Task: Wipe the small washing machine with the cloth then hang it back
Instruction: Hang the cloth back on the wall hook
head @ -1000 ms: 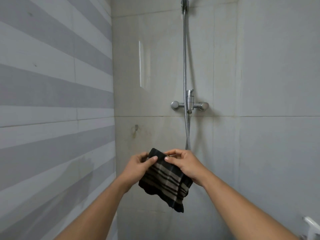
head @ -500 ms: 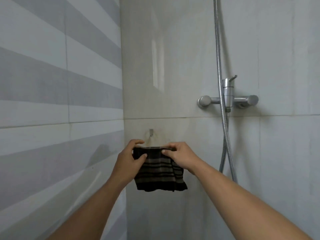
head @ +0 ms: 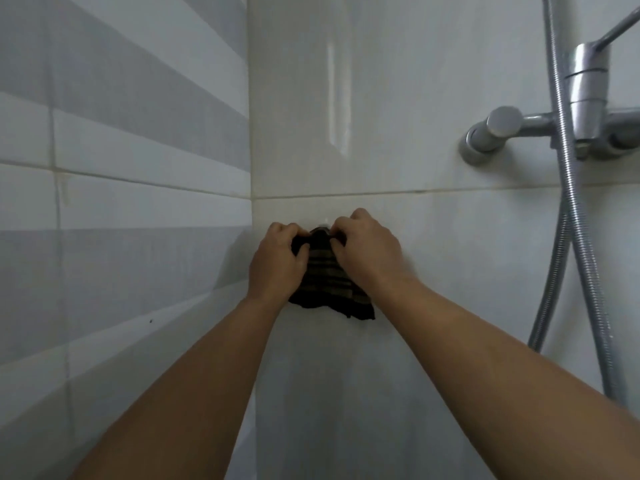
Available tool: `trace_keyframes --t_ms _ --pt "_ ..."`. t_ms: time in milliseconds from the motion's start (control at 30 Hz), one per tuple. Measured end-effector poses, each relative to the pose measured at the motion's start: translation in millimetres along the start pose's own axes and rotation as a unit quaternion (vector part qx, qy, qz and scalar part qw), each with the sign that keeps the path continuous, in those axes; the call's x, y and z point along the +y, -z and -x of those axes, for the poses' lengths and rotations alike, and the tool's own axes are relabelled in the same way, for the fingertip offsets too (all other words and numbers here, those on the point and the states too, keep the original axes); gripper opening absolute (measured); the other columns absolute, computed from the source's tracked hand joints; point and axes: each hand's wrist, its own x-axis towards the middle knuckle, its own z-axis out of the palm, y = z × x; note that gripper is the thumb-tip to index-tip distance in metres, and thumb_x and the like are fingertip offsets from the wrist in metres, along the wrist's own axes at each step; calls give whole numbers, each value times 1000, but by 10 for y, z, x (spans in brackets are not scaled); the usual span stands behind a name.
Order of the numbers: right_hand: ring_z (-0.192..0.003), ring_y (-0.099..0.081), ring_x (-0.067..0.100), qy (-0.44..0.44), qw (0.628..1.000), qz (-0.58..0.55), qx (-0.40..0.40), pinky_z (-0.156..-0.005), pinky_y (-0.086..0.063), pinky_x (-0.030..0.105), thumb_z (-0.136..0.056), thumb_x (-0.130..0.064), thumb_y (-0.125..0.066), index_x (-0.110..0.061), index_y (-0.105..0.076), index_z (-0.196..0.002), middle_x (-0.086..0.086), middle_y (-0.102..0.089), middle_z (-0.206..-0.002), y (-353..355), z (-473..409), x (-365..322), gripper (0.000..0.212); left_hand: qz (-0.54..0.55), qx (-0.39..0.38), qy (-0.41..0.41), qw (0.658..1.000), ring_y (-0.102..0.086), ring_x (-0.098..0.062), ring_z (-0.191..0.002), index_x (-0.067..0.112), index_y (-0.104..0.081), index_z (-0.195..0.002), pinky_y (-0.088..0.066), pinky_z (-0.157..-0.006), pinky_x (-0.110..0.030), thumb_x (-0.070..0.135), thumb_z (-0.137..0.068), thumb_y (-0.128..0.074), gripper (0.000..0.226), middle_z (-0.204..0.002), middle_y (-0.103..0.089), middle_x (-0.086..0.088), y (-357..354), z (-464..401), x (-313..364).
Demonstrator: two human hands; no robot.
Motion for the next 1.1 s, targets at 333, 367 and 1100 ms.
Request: trace_keyframes --t_ms 333,367,1100 --pt "-103 -51 30 -12 997 63 -46 -83 -44 45 -93 -26 -48 -23 -62 -128 8 -54 -118 36 318 -131 38 174 -93 102 975 -62 -12 -111 30 -64 -135 -50 -94 -25 18 -97 -48 43 -128 -66 3 121 291 108" --pt "-105 -51 30 -14 997 61 -47 -85 -45 46 -93 -27 -48 -24 -59 -131 7 -53 -120 54 332 -140 40 175 -88 93 976 -61 -11 -112 31 -62 -137 -48 -95 -25 18 -98 -48 44 -128 -63 4 136 325 107" --pt "-111 -50 31 -37 997 47 -47 -88 -47 47 -96 -22 -49 -24 -47 -145 10 -48 -130 48 401 -110 49 147 -30 84 985 -36 -15 -143 29 -52 -145 -37 -116 -36 24 -98 -54 48 -160 -30 2 43 549 122"
